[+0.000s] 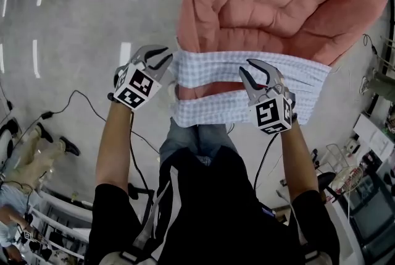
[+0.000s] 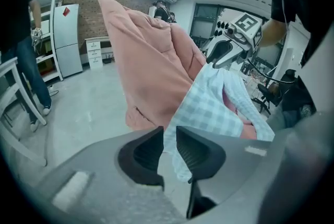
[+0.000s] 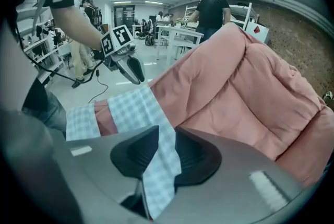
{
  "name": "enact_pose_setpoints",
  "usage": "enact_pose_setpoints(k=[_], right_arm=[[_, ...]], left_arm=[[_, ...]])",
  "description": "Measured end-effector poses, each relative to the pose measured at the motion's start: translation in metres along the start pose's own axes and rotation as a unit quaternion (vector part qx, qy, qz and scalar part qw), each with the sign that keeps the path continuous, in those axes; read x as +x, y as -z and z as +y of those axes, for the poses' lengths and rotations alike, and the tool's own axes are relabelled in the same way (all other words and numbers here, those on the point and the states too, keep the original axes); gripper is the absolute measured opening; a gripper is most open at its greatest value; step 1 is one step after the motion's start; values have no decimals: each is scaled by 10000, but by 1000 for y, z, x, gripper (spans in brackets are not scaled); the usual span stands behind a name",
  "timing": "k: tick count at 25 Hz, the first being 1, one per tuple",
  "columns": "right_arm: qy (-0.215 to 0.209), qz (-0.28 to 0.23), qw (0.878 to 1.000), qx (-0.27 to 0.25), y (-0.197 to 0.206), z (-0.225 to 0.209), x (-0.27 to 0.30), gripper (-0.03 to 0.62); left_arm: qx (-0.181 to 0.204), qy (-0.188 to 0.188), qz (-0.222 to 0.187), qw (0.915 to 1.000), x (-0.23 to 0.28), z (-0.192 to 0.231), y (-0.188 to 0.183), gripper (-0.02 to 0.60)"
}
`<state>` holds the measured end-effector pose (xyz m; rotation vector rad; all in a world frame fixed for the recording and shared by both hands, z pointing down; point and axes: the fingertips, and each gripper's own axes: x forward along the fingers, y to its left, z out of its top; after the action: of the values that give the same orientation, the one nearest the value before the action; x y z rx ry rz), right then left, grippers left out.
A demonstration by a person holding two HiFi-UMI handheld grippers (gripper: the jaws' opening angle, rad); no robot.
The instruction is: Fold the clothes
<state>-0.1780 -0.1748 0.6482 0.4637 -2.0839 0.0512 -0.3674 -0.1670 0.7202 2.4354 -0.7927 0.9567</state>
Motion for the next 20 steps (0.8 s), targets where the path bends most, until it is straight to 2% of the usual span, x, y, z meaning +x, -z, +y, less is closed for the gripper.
enact_pose_setpoints(k=[4, 7, 12, 15, 20], right_arm=[[-115, 121, 9998, 79, 16, -6, 19, 109], [-217, 166, 9996, 121, 26, -4, 24, 109], [-309, 174, 9991, 240, 28, -14, 27, 109], [-348, 205, 9988, 258, 33, -19, 30, 109], [-557, 274, 9981, -24, 42, -23, 41, 109]], left_arm=[[604, 413, 132, 9972, 19, -7, -4, 154], [1087, 647, 363, 9913, 29, -15, -6, 155], [1597, 1156, 768, 9774, 39, -12, -2, 168], [1691, 1522, 862, 9700, 45, -14, -3, 170], [1501, 1973, 1044, 9632, 53, -13, -6, 165]])
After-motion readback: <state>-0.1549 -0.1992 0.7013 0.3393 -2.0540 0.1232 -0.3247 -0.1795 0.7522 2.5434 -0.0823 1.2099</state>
